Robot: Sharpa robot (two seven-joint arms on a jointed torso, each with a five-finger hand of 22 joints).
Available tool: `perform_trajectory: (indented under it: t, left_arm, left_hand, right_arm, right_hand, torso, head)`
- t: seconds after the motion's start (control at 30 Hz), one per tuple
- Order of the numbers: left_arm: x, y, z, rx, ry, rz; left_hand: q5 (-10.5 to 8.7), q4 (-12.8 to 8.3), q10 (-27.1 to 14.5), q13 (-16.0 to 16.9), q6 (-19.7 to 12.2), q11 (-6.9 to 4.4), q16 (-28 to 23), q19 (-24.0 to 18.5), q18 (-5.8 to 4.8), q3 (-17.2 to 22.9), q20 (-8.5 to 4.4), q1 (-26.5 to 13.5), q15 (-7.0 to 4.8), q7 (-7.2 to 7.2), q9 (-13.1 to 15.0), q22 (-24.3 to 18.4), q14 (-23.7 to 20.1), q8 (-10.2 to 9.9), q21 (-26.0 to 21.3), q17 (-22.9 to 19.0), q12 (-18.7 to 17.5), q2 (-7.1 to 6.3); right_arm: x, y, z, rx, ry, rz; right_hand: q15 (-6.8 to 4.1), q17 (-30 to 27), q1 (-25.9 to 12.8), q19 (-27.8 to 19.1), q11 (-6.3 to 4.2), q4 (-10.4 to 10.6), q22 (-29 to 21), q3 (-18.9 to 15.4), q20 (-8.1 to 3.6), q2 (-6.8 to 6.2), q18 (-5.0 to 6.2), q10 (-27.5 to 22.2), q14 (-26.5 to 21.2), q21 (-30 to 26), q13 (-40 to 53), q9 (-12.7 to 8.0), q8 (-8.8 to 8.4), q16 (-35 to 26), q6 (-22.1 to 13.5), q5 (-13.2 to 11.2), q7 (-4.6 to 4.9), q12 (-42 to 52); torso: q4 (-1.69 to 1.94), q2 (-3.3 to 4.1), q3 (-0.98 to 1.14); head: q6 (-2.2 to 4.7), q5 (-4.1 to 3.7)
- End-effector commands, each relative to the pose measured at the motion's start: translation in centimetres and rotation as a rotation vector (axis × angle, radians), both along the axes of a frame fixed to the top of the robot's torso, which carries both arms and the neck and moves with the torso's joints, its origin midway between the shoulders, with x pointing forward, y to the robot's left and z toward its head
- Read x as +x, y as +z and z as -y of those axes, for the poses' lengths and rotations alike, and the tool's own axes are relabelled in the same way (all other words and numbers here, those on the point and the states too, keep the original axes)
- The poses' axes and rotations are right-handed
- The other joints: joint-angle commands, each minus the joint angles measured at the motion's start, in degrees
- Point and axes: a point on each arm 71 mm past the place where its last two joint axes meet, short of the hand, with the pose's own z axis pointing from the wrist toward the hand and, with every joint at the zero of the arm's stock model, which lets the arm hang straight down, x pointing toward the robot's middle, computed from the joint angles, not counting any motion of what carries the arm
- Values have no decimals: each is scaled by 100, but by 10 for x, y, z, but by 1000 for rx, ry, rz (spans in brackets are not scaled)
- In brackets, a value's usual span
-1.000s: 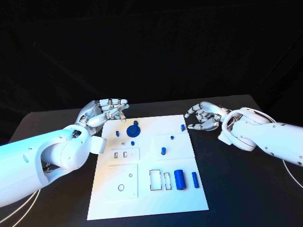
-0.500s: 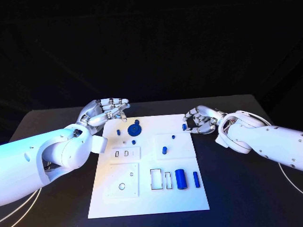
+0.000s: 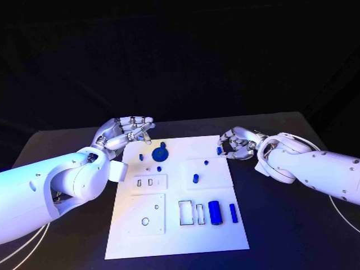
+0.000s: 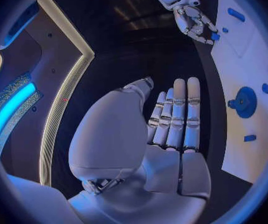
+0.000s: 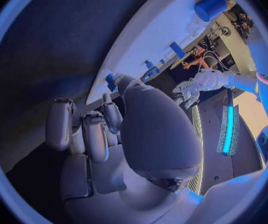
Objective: Assemble the parts on the task board
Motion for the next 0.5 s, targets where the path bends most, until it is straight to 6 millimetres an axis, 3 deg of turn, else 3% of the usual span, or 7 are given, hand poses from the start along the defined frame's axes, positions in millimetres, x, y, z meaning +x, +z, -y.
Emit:
perform_trajectory:
  t: [0.03, 0.5]
  left_arm:
    - [-1, 2, 2, -15, -17, 10]
    - [0, 1, 0, -12, -13, 8]
  left_hand:
    - [-34, 6, 35, 2, -17, 9, 19, -47, 72, 43, -13, 16, -3, -19, 8, 7, -55, 31, 28, 0, -22, -23]
    - [-34, 0, 32, 1, -20, 11, 25, -58, 73, 54, -12, 19, -2, -16, 10, 16, -59, 30, 42, -1, -25, -22]
  right_arm:
    - [0, -1, -1, -21, -6, 6]
    - [-1, -2, -9, -20, 11, 0]
  right_hand:
    - [17, 984, 17, 51, -3, 17, 95, 36, -5, 50, -36, 59, 462, 39, 19, 6, 48, 38, 85, 32, -4, 43]
    - [7, 1022, -21, 107, -16, 42, 167, 55, -14, 55, -55, 124, 473, 110, 75, 12, 92, 54, 160, 26, -19, 91]
  torso:
    - [-3, 4, 2]
    - [-5, 7, -2]
  head:
    - [-3, 2]
    - [-34, 26]
